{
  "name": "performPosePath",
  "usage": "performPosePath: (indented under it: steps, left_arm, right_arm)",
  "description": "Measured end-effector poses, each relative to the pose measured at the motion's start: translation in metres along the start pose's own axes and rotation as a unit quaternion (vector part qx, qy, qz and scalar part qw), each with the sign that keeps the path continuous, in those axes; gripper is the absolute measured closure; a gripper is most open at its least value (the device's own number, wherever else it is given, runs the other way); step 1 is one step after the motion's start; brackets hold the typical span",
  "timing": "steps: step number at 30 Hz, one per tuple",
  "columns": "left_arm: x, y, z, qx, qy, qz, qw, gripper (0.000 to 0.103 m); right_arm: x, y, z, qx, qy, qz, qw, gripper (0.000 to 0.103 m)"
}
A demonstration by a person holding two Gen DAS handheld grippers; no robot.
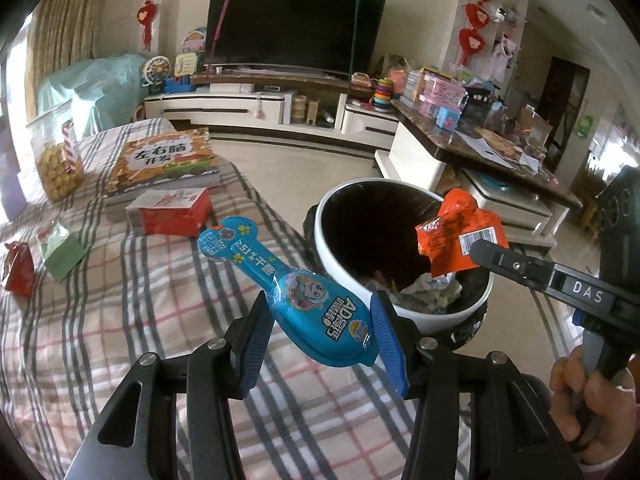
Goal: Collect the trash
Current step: 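Carry blue package with left tool while right tool carries orange packet over bin, then open right tool dropping orange packet into bin while left tool holds blue package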
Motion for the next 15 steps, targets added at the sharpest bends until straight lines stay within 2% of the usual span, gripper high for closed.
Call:
performPosePath:
  steps: [15]
  left_arm:
    - [0.029,-0.016,-0.020,0.022,0.014,0.008,0.9996,0.055]
  right_arm:
    - [0.002,-0.011,-0.029,0.016,0.015,-0.003,1.000,0.102]
Point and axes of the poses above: each gripper's, at about its wrist camera, not at the fingertips, and x roughly the way its jaws point, z to its left, y to its underside, the point moved 4 cm from there along x, roughly the way its jaws point, and after that the axes turned 6 degrees about y, right-handed, at the moved point
